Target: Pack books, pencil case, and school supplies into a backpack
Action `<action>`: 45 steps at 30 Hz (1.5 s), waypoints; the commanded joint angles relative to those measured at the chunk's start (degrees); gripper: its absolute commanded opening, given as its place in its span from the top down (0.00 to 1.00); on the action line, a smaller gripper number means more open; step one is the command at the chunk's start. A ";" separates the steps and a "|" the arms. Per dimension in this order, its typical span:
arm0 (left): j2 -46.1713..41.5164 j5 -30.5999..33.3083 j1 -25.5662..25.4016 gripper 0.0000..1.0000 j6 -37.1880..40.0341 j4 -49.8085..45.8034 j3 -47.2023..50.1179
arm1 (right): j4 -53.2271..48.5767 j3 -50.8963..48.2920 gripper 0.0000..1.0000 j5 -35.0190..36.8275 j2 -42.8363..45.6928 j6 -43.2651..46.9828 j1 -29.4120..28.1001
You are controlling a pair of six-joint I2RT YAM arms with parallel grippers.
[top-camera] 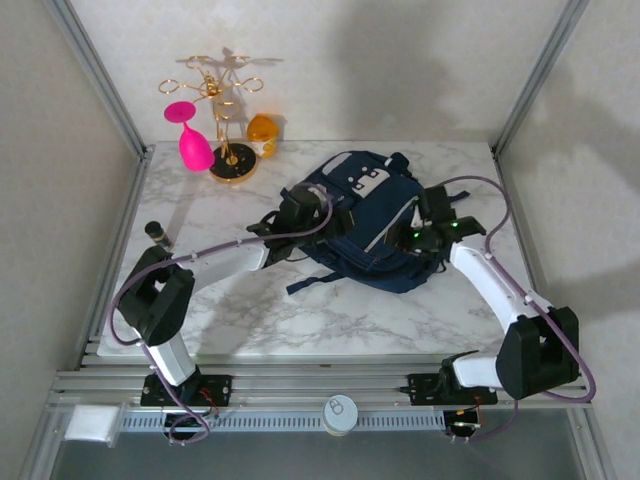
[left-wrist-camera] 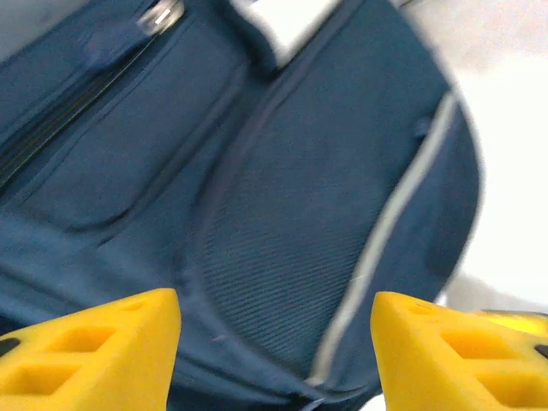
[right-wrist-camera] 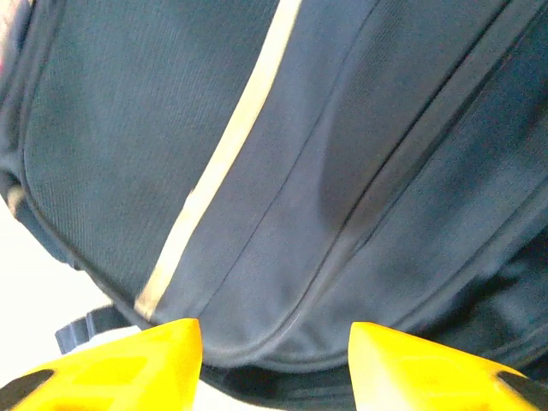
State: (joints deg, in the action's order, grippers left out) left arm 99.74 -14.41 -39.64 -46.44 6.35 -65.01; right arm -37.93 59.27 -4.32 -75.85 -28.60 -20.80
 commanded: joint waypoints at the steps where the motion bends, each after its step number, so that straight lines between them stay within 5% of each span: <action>1: 1.53 -3.56 -0.35 0.43 -3.04 5.51 1.25 | -5.15 0.62 0.50 9.74 2.75 -5.55 -6.27; 6: 5.54 -5.02 -0.42 0.50 -6.70 11.05 1.36 | 0.49 -3.84 0.51 14.12 2.27 -7.82 -14.31; 18: 7.80 -1.43 -1.92 0.61 -10.25 15.43 1.47 | 15.32 -13.12 0.63 11.80 1.30 -7.77 -14.80; 30: 8.84 3.99 -2.20 0.86 -12.65 13.66 0.60 | 15.11 -9.44 0.66 18.69 -6.03 -16.75 -16.85; 34: 8.76 4.04 -2.38 0.99 -12.82 14.03 0.59 | 16.63 -8.95 0.60 21.01 -7.38 -18.77 -18.70; 45: 7.47 7.36 -1.85 1.00 -11.16 9.76 0.57 | 7.07 -6.42 0.67 29.12 -8.05 -18.81 -20.34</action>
State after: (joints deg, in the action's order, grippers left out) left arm 108.12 -10.59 -41.82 -59.11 18.37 -63.11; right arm -25.91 51.70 19.81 -85.84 -47.31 -41.30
